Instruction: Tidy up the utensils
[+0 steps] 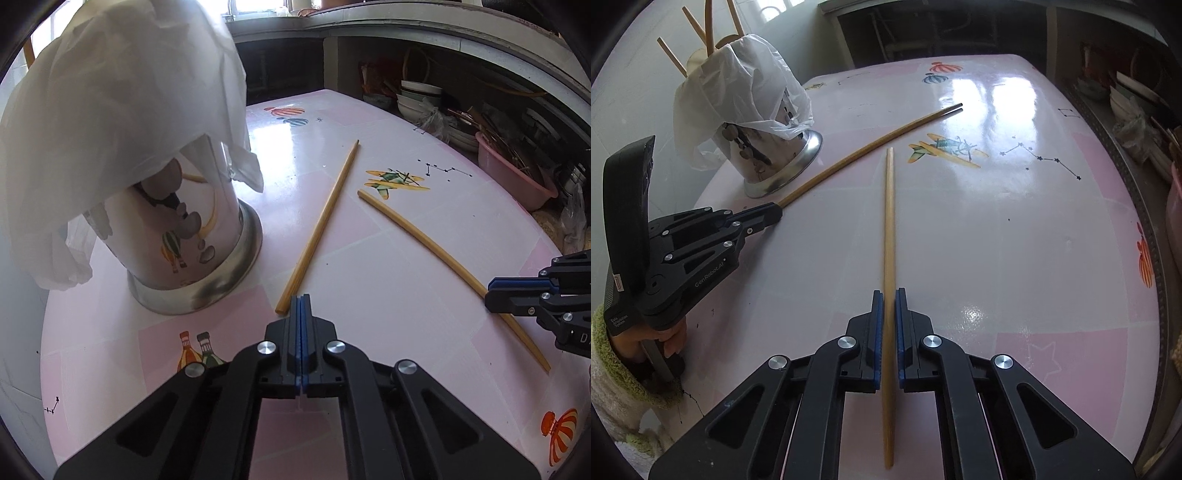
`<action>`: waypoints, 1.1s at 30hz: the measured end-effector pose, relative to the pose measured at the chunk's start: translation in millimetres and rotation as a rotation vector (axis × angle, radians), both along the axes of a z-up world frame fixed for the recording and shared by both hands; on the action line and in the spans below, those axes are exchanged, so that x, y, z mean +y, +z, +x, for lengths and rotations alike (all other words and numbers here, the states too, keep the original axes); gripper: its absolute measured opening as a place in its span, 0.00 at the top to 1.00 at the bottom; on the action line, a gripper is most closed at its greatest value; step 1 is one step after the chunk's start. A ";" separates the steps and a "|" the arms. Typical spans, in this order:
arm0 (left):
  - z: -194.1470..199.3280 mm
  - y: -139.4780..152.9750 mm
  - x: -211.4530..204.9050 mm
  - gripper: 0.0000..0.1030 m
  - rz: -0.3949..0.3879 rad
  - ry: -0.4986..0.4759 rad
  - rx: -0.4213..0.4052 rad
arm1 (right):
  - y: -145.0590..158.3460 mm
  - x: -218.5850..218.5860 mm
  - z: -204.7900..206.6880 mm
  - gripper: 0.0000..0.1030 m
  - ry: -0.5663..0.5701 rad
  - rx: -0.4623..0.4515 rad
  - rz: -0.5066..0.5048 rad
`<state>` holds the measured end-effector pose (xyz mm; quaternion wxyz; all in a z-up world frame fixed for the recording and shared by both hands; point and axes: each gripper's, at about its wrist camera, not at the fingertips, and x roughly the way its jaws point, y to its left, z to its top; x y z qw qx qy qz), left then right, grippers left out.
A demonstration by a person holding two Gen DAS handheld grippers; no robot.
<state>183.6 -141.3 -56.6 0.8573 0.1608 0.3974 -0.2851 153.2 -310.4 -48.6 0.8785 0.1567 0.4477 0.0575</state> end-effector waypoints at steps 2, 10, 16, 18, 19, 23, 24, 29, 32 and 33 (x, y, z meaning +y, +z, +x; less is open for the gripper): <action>-3.7 0.3 5.5 1.00 -0.011 0.006 0.010 | -0.5 -1.4 -1.8 0.96 -0.005 0.005 0.008; -31.1 3.9 33.2 1.00 -0.050 0.012 0.065 | -2.1 -8.9 -16.5 0.96 -0.021 0.017 0.045; -32.2 20.9 19.4 0.99 -0.065 -0.072 -0.011 | -1.9 -10.1 -26.9 0.96 -0.032 0.021 0.049; -24.2 21.8 7.9 0.94 -0.060 -0.083 -0.034 | -2.2 -11.2 -30.1 0.96 -0.039 0.023 0.053; -18.9 21.2 3.2 0.94 -0.063 -0.084 -0.041 | -2.6 -11.4 -31.2 0.96 -0.043 0.023 0.056; 2.9 9.3 -20.4 0.94 -0.013 -0.084 -0.057 | -3.5 -16.8 -38.7 0.96 -0.060 0.028 0.074; 7.7 5.8 -25.5 0.94 0.006 -0.076 -0.059 | -3.7 -17.9 -39.9 0.96 -0.062 0.029 0.078; 26.7 -1.6 -33.8 0.94 0.027 -0.025 -0.026 | -4.7 -20.8 -40.9 0.96 -0.064 0.025 0.103; 30.5 -1.8 -31.2 0.94 0.009 -0.005 -0.006 | -5.4 -22.4 -39.7 0.96 -0.062 0.023 0.115; 30.0 -1.8 -30.1 0.95 0.008 -0.002 -0.004 | -5.6 -23.2 -40.3 0.96 -0.061 0.023 0.119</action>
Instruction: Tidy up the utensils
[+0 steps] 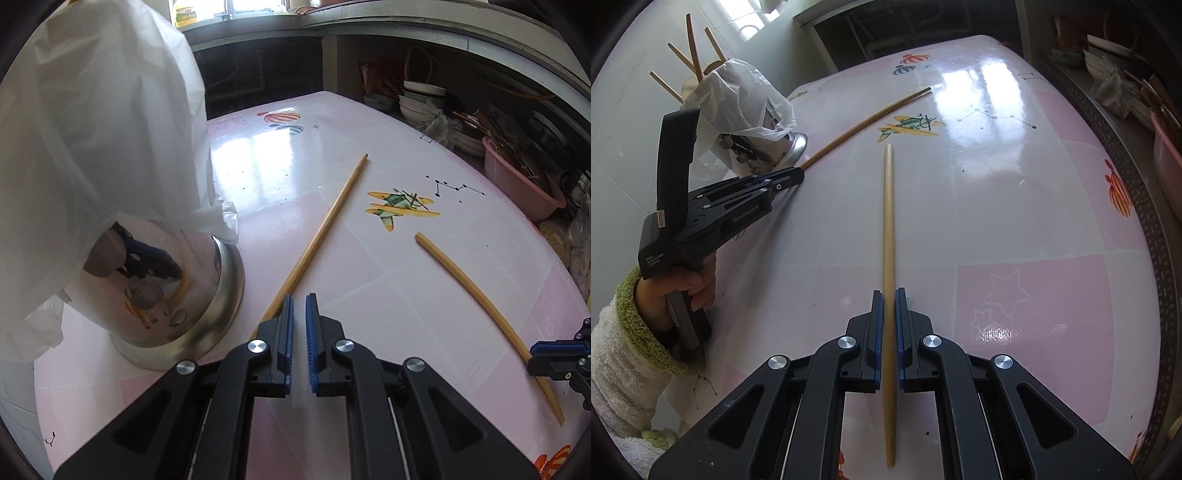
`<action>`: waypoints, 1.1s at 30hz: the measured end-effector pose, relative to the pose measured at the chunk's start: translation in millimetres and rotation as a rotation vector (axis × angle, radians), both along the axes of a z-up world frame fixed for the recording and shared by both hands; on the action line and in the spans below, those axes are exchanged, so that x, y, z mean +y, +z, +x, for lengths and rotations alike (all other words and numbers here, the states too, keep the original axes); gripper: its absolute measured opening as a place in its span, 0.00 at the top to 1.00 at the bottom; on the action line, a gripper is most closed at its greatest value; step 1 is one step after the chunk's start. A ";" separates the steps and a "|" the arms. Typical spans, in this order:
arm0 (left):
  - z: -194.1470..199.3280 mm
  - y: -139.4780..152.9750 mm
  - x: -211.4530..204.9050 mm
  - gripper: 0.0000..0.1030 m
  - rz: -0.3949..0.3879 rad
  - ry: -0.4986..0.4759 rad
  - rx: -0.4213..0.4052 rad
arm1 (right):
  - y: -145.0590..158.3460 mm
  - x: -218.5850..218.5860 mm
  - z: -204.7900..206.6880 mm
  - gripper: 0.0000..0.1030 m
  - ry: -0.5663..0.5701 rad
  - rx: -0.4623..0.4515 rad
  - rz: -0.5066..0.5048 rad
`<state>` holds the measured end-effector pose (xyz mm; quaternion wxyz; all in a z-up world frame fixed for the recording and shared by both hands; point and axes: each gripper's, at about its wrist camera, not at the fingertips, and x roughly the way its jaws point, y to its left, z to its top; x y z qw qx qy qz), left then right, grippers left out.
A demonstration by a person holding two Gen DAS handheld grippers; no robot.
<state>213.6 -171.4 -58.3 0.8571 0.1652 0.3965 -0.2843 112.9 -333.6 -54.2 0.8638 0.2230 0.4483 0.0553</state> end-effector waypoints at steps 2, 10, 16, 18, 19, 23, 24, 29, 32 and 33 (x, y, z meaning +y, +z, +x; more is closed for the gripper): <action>-3.9 0.0 1.6 1.00 0.012 0.001 -0.004 | -0.2 -1.1 -1.5 0.96 -0.001 -0.003 0.006; -36.8 2.6 37.9 1.00 -0.022 0.062 0.092 | -0.6 1.4 -4.4 0.96 0.002 -0.007 0.005; -63.9 7.5 60.8 1.00 -0.045 0.020 0.054 | -1.5 2.7 -2.9 0.96 0.011 -0.011 0.017; -63.4 11.4 55.5 1.00 -0.051 -0.013 0.035 | -1.3 4.5 -2.3 0.96 0.014 -0.012 0.018; -61.2 13.8 52.7 1.00 -0.065 -0.029 0.028 | -1.1 4.3 -2.9 0.96 0.016 -0.013 0.018; -43.0 19.6 34.3 0.93 -0.102 -0.087 0.026 | -1.6 2.7 -2.9 0.96 0.018 -0.013 0.030; -37.2 20.1 27.5 0.90 -0.106 -0.103 0.029 | -2.0 1.8 -2.9 0.96 0.018 -0.013 0.037; -11.0 16.3 -8.7 0.82 -0.077 -0.153 0.035 | -4.0 -3.2 -3.9 0.96 0.025 -0.016 0.074; 4.8 12.6 -24.9 0.82 -0.055 -0.147 0.033 | -5.0 -5.3 -4.9 0.96 0.031 -0.020 0.088; 9.1 11.6 -28.6 0.82 -0.047 -0.140 0.027 | -5.3 -5.9 -5.3 0.96 0.033 -0.022 0.091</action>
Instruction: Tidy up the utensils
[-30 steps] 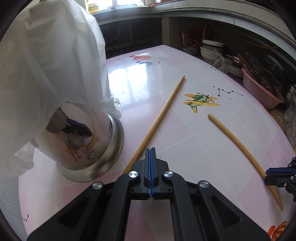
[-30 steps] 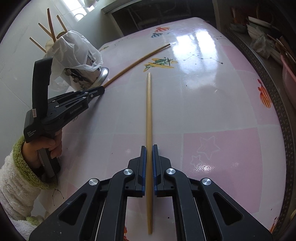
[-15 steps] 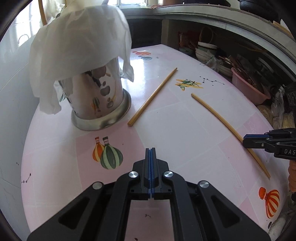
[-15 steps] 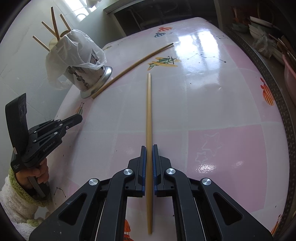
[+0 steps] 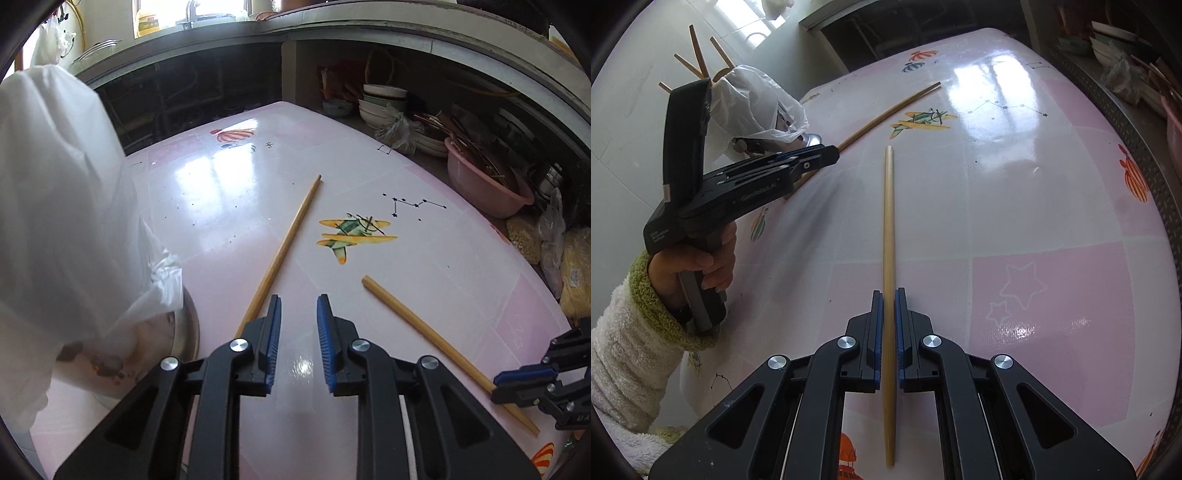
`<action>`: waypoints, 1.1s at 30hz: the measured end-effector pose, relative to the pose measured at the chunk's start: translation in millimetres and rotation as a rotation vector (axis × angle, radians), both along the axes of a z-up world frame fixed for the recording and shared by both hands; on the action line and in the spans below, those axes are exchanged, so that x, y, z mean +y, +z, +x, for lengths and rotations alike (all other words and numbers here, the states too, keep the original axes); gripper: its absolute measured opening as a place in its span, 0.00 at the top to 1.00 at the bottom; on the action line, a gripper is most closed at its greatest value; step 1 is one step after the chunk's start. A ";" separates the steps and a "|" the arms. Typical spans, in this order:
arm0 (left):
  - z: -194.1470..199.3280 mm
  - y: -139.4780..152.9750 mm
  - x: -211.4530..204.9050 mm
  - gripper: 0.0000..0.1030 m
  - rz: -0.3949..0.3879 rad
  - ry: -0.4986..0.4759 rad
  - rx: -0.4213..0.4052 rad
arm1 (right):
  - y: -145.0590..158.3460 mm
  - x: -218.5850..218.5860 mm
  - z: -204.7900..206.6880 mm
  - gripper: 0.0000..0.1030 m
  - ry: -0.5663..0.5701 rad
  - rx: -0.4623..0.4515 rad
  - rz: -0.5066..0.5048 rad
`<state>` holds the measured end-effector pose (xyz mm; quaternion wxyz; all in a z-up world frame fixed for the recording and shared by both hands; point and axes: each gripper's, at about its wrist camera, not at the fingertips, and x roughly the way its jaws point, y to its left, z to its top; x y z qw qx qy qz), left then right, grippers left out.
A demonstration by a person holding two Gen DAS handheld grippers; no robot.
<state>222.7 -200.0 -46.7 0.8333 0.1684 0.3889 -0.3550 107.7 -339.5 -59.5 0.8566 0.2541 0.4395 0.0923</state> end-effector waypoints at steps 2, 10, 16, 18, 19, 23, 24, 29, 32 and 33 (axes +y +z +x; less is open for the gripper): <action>8.7 -1.2 -5.6 0.82 0.005 0.016 -0.002 | -0.6 -0.3 -1.1 0.96 0.003 -0.003 0.007; 22.4 -7.4 -19.2 0.82 0.056 0.032 -0.042 | -2.3 -6.0 -5.4 0.96 0.010 -0.010 0.037; 32.8 -9.5 -23.8 0.82 0.075 0.052 -0.034 | -2.8 -8.2 -6.7 0.96 0.013 -0.015 0.051; 34.9 -10.9 -24.9 0.82 0.083 0.056 -0.032 | -4.3 -10.4 -6.5 0.96 0.014 -0.015 0.060; 35.4 -11.0 -25.5 0.82 0.086 0.058 -0.031 | -4.6 -11.8 -5.9 0.96 0.013 -0.014 0.064; 31.9 -10.4 -26.9 0.91 0.098 0.064 -0.019 | -5.6 -13.1 -4.2 0.96 0.010 -0.015 0.072; 29.7 -10.1 -27.3 0.93 0.108 0.065 -0.021 | -5.8 -13.9 -4.2 0.96 0.010 -0.016 0.071; 15.4 -7.9 -14.2 0.94 0.125 0.101 0.020 | -5.0 -11.3 -4.5 0.96 0.006 -0.016 0.054; -2.3 -6.9 6.3 0.94 0.134 0.118 0.046 | -4.2 -8.7 -6.3 0.96 0.008 -0.014 0.041; -9.4 -6.3 15.2 0.94 0.136 0.124 0.058 | -4.0 -7.9 -7.1 0.96 0.009 -0.013 0.039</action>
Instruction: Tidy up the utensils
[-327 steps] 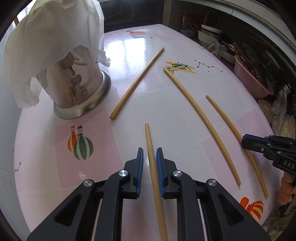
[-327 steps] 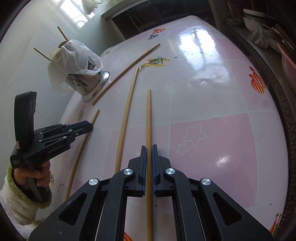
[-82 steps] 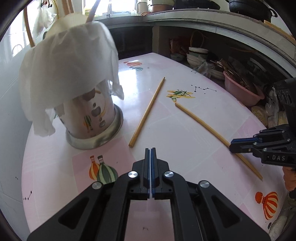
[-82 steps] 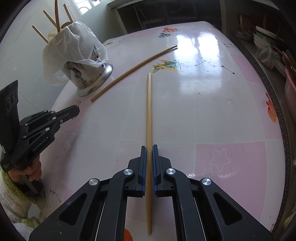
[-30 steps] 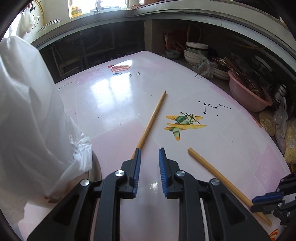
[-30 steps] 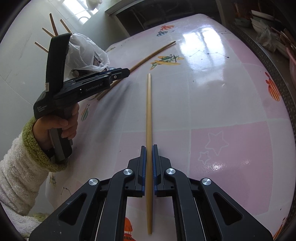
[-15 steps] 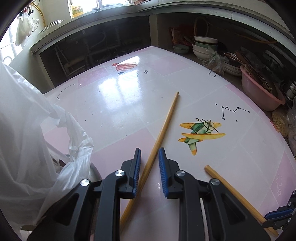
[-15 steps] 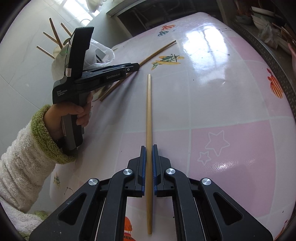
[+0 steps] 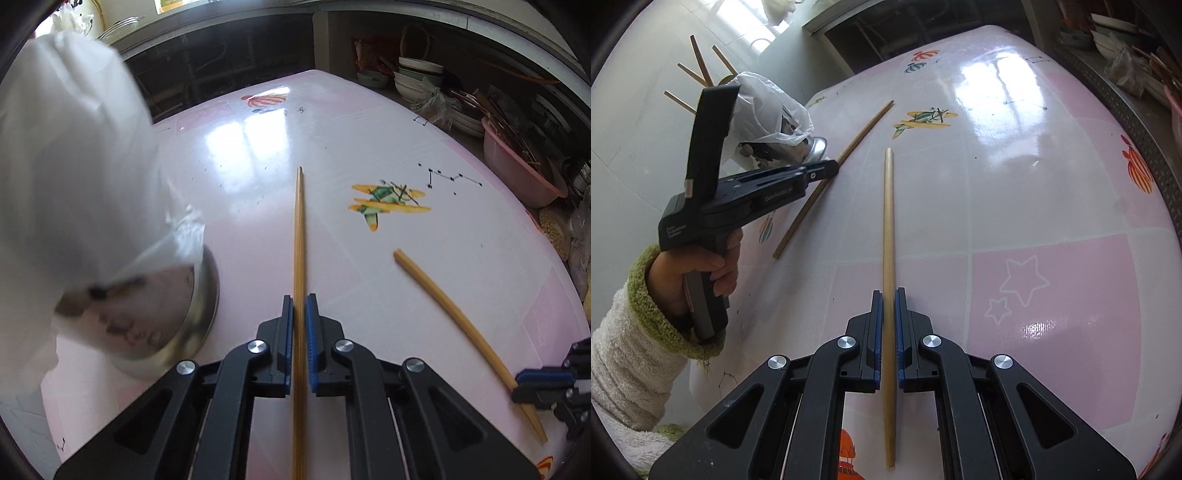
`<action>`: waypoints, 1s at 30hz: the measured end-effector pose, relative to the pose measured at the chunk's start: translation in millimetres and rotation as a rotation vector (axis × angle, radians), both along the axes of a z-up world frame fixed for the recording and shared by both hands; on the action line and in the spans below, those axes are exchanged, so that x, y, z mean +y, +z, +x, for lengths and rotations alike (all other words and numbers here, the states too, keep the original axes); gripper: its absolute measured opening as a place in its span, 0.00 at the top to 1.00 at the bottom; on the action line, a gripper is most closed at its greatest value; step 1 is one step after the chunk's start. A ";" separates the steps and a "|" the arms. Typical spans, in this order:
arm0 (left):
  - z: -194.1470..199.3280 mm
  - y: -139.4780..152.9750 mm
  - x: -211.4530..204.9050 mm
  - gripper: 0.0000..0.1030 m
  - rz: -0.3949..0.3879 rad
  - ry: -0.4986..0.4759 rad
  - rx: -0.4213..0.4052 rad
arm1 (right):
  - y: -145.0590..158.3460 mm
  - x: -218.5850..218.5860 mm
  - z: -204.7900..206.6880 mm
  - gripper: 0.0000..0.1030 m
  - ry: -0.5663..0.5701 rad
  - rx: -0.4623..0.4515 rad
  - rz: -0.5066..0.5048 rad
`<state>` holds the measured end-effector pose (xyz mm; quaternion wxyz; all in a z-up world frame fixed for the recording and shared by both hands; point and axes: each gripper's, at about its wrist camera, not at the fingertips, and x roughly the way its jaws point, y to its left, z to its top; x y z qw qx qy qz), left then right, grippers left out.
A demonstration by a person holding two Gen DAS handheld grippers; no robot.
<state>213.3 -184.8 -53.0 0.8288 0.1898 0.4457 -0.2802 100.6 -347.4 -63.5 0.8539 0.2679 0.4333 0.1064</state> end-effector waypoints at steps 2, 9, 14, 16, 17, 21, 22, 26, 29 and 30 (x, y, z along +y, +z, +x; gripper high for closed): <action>-13.9 0.7 19.6 0.94 -0.001 0.017 0.024 | 0.0 2.5 -1.1 0.96 0.003 0.003 -0.002; -67.8 2.7 92.7 0.94 -0.001 0.113 0.065 | 1.2 21.8 -3.9 0.96 0.056 0.007 -0.029; -99.4 2.7 131.7 0.94 -0.021 0.189 0.086 | 3.4 41.1 -5.2 0.96 0.099 0.008 -0.055; -108.1 2.4 144.8 0.94 -0.045 0.220 0.101 | 4.4 47.7 -5.2 0.96 0.113 0.011 -0.071; -111.5 2.1 150.0 0.94 -0.059 0.230 0.110 | 5.0 51.4 -4.6 0.96 0.120 0.012 -0.078; -117.8 3.2 157.6 0.94 -0.116 0.222 0.157 | 6.6 59.4 -2.4 0.96 0.131 0.018 -0.103; -116.5 5.3 158.5 0.94 -0.125 0.218 0.159 | 6.9 60.7 -1.6 0.96 0.132 0.019 -0.111; -103.0 20.5 153.5 0.88 -0.160 0.195 0.135 | 6.7 61.6 0.8 0.95 0.131 0.024 -0.111; -85.4 27.6 139.5 0.86 -0.149 0.149 0.104 | 5.8 61.8 2.4 0.95 0.128 0.025 -0.099; -78.3 26.7 133.9 0.86 -0.137 0.142 0.103 | 5.6 59.1 -0.5 0.95 0.128 0.024 -0.095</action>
